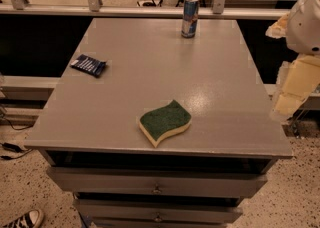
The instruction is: Move redbull can near sponge
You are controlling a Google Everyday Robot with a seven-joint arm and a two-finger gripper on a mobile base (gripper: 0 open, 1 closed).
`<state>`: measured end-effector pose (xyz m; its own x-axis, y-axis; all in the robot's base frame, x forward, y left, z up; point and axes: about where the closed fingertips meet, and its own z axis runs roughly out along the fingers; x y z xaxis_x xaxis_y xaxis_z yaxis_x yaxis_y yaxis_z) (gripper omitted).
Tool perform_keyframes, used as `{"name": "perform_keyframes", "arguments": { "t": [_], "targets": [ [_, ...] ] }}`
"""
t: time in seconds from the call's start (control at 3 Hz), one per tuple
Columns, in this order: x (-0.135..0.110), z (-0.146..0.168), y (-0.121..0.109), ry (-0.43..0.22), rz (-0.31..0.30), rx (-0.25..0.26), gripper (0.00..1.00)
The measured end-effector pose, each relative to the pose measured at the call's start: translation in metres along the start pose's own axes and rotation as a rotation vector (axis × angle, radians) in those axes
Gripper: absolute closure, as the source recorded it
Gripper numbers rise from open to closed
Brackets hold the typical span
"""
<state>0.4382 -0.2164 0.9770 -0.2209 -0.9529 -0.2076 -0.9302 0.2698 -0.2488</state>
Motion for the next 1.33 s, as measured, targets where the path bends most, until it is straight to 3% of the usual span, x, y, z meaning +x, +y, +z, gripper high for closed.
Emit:
{"name": "perform_keyframes", "arguments": {
  "t": [0.33,0.67,1.0,1.33],
  "targets": [
    [0.0,0.0,0.0,-0.001,0.0,0.001,0.0],
    [-0.012,0.02,-0.015,-0.058,-0.005,0.021,0.0],
    [-0.034,0.056,-0.064,-0.162,0.012,0.057,0.0],
    [-0.056,0.094,-0.131,-0.307,0.057,0.093,0.0]
  ]
}}
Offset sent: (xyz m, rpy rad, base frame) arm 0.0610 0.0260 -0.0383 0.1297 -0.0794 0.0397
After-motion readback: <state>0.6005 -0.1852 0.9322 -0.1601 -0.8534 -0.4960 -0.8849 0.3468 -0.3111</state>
